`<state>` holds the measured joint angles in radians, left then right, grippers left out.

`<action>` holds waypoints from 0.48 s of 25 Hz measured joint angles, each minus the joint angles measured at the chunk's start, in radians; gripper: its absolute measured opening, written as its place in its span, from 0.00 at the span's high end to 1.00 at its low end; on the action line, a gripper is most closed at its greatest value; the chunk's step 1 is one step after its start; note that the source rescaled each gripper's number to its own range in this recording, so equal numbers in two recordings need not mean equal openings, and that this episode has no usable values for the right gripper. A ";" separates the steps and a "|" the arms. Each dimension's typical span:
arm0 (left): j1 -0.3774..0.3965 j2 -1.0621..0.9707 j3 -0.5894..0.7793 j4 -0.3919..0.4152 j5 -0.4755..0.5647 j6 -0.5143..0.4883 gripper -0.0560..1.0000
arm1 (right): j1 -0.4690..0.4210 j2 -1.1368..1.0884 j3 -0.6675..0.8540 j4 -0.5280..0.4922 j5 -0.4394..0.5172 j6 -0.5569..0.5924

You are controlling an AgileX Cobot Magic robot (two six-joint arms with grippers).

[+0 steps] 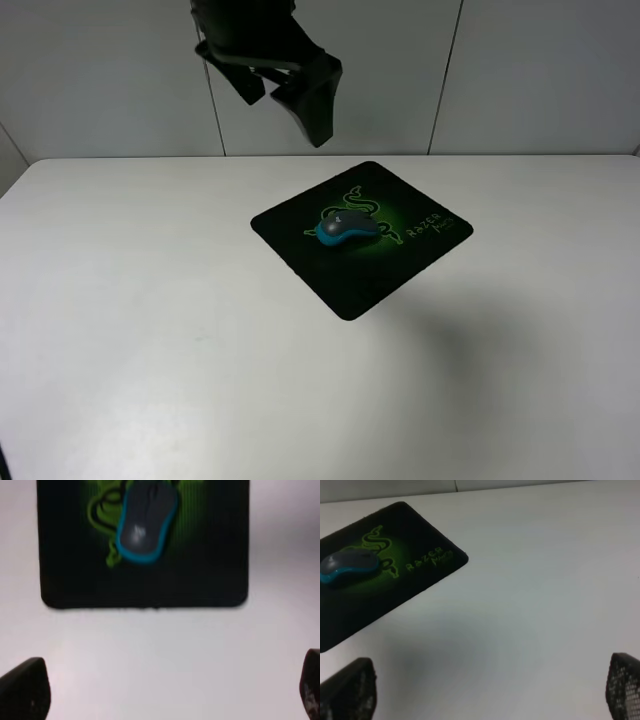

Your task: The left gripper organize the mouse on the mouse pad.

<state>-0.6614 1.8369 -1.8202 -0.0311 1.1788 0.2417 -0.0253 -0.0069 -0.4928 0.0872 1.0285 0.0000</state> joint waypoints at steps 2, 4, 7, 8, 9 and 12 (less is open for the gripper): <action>0.000 -0.086 0.089 -0.004 0.000 -0.014 0.00 | 0.000 0.000 0.000 0.000 0.000 0.000; 0.000 -0.165 0.184 -0.007 0.000 -0.024 0.00 | 0.000 0.000 0.000 0.000 0.000 0.000; 0.000 -0.290 0.313 -0.008 0.000 -0.033 0.00 | 0.000 0.000 0.000 0.000 0.000 0.000; 0.000 -0.335 0.350 -0.009 0.000 -0.034 0.00 | 0.000 0.000 0.000 0.000 0.000 0.000; 0.000 -0.381 0.392 -0.010 0.000 -0.034 0.00 | 0.000 0.000 0.000 0.000 0.000 0.000; 0.000 -0.515 0.503 -0.013 0.000 -0.034 0.00 | 0.000 0.000 0.000 0.000 0.000 0.000</action>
<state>-0.6614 1.3224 -1.3169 -0.0438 1.1788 0.2082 -0.0253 -0.0069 -0.4928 0.0872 1.0285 0.0000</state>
